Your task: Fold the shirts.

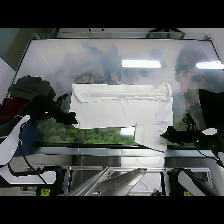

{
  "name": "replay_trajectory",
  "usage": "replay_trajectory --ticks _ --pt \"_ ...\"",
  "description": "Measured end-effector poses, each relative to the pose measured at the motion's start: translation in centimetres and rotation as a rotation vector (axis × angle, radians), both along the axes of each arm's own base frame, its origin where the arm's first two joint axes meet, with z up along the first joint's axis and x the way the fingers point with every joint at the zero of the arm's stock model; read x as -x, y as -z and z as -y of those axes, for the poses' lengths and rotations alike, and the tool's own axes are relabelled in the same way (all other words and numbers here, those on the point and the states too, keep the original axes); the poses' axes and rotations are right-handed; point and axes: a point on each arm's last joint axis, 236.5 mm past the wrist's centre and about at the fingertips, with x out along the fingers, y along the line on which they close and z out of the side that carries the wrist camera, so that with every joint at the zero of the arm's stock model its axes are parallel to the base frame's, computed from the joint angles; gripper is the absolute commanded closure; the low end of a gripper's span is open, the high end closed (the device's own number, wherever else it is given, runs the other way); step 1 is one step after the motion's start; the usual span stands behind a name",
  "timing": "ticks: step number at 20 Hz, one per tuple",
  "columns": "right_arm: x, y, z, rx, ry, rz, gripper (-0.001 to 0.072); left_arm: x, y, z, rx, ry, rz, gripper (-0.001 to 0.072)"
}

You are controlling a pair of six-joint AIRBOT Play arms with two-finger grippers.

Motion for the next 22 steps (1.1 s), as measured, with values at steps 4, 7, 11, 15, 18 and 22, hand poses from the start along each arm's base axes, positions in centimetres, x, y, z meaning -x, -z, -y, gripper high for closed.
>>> replay_trajectory --ticks 4,7,11,15,18,22 --pt "-4.3 -5.6 1.2 0.032 -0.038 0.176 0.0693 -1.6 -3.5 0.0 0.002 0.014 0.091 0.0694" --pt "-8.4 -11.6 2.5 0.091 -0.052 0.349 0.0693 -3.8 -7.8 -0.1 -0.006 0.026 0.204 0.0694" --pt "-14.3 -16.9 4.0 0.169 -0.063 0.515 0.0693 -7.9 -11.1 -0.6 -0.016 0.02 0.299 0.0694" --pt "-20.7 -16.3 4.5 0.191 -0.095 0.552 0.0693 -12.5 -10.8 -0.7 -0.017 0.024 0.321 0.0693" --pt "-24.5 -13.0 3.7 0.177 -0.124 0.554 0.0692 -15.8 -8.5 -0.3 -0.017 0.037 0.309 0.0693" --pt "-27.2 -8.2 3.1 0.173 -0.126 0.539 0.0691 -19.5 -5.3 0.2 -0.015 0.033 0.293 0.0693"
